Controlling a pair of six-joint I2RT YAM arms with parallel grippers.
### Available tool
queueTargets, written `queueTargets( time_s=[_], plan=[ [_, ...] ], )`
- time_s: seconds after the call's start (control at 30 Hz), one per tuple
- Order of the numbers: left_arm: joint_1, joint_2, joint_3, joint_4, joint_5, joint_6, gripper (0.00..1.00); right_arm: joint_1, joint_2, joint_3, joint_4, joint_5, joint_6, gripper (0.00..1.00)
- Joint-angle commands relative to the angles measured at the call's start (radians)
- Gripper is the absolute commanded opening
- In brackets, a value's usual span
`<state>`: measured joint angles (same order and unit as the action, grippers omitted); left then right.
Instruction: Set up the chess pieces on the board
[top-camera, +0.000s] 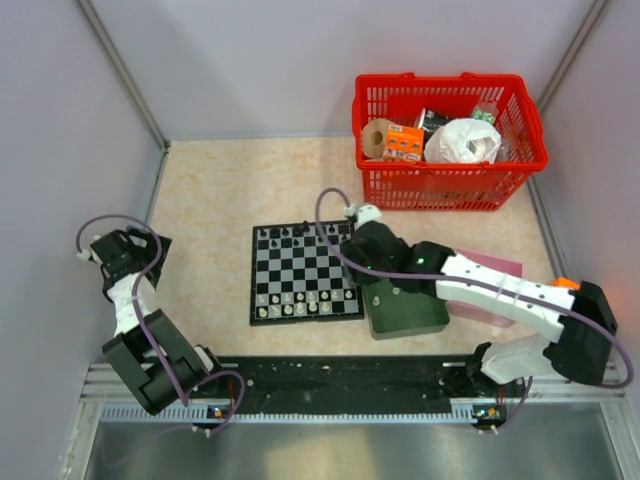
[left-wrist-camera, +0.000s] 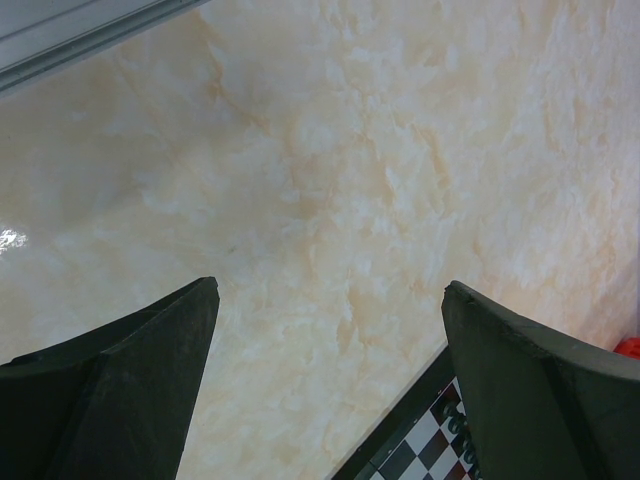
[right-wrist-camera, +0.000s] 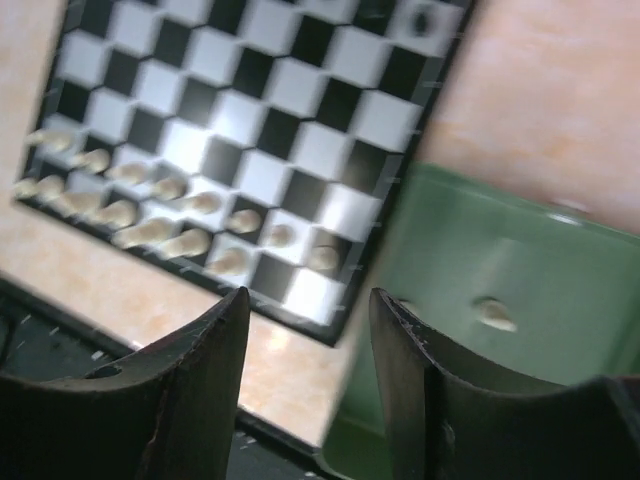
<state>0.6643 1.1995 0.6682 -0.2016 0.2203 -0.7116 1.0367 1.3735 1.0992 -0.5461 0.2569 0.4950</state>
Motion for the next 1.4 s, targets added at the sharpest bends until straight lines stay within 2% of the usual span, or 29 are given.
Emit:
queueTargets(
  time_s=[0.0, 0.1, 0.23, 0.53, 0.9, 1.37],
  plan=[
    [0.009, -0.023, -0.01, 0.045, 0.017, -0.008, 0.99, -0.16, -0.141, -0.143, 0.0, 0.107, 0.053, 0.52],
    [0.008, -0.017, -0.019, 0.065, 0.033, -0.012, 0.99, -0.288, -0.188, -0.225, -0.005, 0.055, 0.083, 0.53],
    [0.008, -0.015, -0.021, 0.068, 0.03, -0.017, 0.99, -0.363, -0.186, -0.298, -0.005, -0.007, 0.109, 0.52],
    [0.009, -0.02, -0.019, 0.067, 0.033, -0.017, 0.98, -0.368, -0.042, -0.285, 0.003, -0.065, 0.137, 0.46],
    [0.009, -0.005, -0.015, 0.073, 0.034, -0.02, 0.98, -0.368, 0.022, -0.271, 0.038, -0.071, 0.146, 0.46],
    [0.008, 0.0, -0.01, 0.074, 0.036, -0.017, 0.98, -0.368, 0.044, -0.26, 0.061, -0.077, 0.145, 0.31]
  ],
)
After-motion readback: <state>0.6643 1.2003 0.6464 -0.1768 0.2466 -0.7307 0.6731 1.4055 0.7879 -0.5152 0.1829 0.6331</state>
